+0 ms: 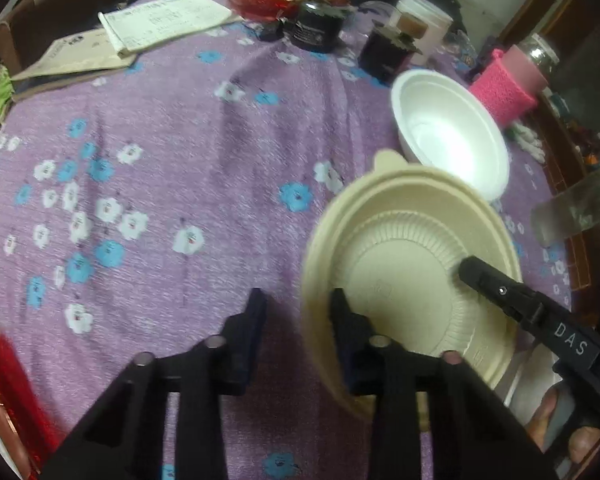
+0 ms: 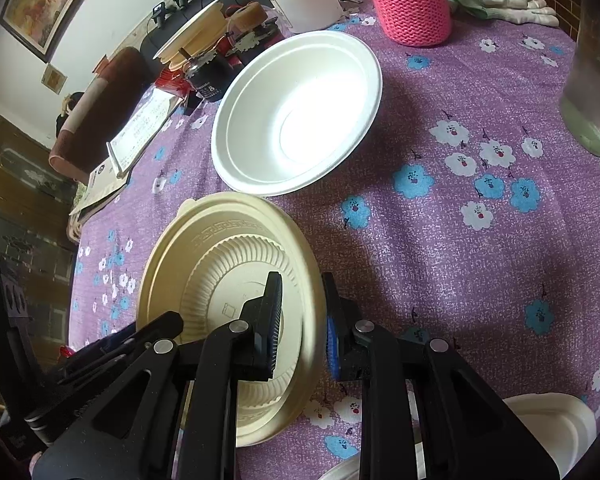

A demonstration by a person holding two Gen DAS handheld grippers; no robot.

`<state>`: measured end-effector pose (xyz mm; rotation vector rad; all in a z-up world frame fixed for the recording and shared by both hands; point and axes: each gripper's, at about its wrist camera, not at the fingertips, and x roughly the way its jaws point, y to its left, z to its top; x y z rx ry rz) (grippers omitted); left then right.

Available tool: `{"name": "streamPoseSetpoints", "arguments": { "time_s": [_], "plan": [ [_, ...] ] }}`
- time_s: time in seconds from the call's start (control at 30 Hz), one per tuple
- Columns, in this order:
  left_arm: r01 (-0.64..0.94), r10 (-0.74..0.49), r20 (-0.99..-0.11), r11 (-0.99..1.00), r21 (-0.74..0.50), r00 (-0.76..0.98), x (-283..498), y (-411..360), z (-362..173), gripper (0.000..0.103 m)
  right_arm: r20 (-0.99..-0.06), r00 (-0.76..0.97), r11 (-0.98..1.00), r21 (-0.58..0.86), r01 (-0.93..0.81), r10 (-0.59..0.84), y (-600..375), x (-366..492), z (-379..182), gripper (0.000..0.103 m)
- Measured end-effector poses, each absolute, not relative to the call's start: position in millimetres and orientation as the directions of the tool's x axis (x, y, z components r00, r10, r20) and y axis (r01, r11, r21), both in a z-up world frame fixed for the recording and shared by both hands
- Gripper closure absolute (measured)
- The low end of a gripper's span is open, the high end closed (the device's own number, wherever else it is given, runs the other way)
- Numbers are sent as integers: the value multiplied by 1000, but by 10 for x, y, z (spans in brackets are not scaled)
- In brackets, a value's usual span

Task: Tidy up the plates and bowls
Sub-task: 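Close both grippers on the rim of the tan plastic bowl, then carry the tan bowl with both grippers and lower it onto the red stack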

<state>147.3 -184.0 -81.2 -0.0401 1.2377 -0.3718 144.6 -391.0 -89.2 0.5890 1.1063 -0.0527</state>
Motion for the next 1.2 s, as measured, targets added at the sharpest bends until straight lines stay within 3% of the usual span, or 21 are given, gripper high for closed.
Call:
{"name": "streamPoseSetpoints", "arguments": {
  "time_s": [0.07, 0.2, 0.43, 1.2],
  "plan": [
    [269, -312, -910, 933, -239, 275, 1458, -1864, -822, 87, -850, 467, 848, 420, 324, 242, -3897, 1443, -885, 84],
    [288, -313, -906, 930, -230, 286, 1442, -1907, -800, 90, -857, 462, 860, 400, 317, 228, -3862, 1448, -884, 87],
    [290, -296, -901, 935, -205, 318, 1425, -1866, -739, 90, -858, 460, 865, 395, 309, 228, -3826, 1450, -884, 95],
    [252, -191, -841, 965, -67, 506, 574, -964, -183, 89, -765, 554, 861, 484, 158, 328, -2899, 820, -399, 94]
  ]
}}
